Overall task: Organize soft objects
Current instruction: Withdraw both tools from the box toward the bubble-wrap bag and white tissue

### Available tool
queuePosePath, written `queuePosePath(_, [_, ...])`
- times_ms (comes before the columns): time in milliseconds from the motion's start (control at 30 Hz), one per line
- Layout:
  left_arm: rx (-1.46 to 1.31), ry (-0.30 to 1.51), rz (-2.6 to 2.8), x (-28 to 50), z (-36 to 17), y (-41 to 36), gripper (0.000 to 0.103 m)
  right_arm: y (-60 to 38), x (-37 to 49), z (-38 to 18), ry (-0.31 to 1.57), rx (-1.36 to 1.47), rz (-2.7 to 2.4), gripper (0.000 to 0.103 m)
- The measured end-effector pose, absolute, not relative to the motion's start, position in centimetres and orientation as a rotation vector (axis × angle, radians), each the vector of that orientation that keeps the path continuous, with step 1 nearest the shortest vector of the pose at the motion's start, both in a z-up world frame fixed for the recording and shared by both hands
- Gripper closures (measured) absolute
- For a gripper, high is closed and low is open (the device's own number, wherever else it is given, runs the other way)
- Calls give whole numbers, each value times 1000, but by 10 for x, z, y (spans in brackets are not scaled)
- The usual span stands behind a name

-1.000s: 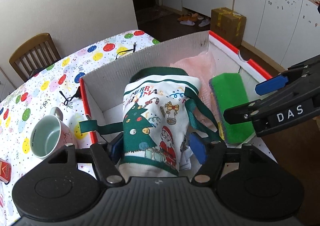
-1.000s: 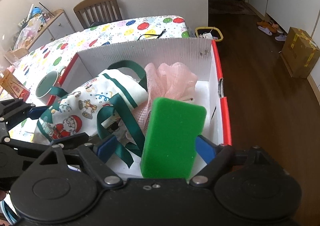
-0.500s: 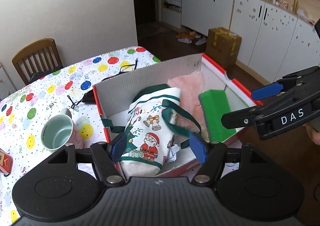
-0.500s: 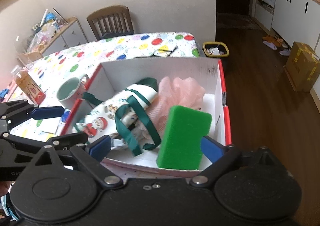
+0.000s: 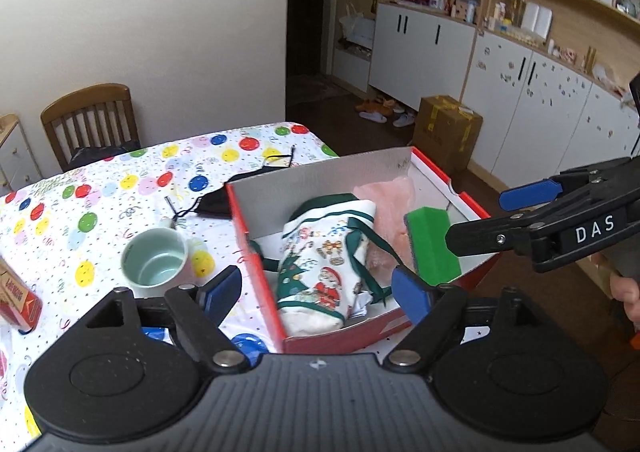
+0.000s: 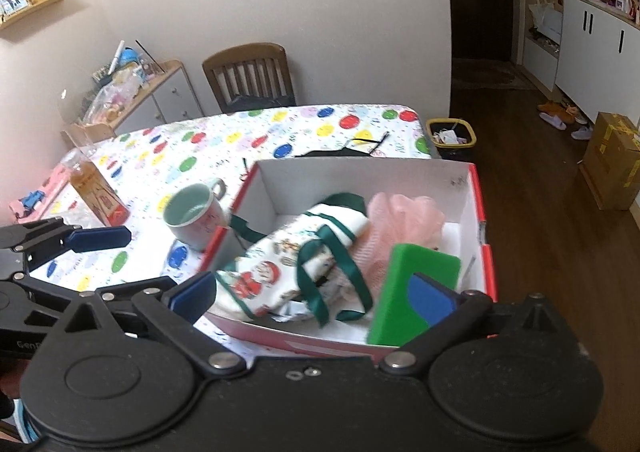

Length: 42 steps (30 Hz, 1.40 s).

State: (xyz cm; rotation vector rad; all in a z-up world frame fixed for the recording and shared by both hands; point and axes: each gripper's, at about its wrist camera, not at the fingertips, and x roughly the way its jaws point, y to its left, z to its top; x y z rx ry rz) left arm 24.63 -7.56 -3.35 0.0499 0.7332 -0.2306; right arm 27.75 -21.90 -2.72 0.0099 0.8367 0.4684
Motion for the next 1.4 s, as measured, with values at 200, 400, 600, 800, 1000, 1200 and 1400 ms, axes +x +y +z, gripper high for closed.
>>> queuePosePath(200, [-7,717,-212,235,-26,-47,19,-192,268,-21,817,22,511,0])
queuePosePath(400, [-57,707,-184,222,-24,-7,12,-153,261,-19,809,22,568,0])
queuePosePath(600, [-97,698,-96,211,-27,44,2,-106,254,-18,818,-2,623,0])
queuePosePath(800, [-136,661,-4,199,-34,103,1,-56,248,-21,830,-30,657,0])
queuePosePath(1000, [-155,647,90,192,-45,167,1,-5,246,-29,851,-79,683,0])
queuePosePath(1200, [-141,631,155,187,-58,220,1,39,250,-49,874,-118,663,0])
queuePosePath(1400, [-145,655,244,191,-84,267,1,75,259,-73,906,-140,637,0])
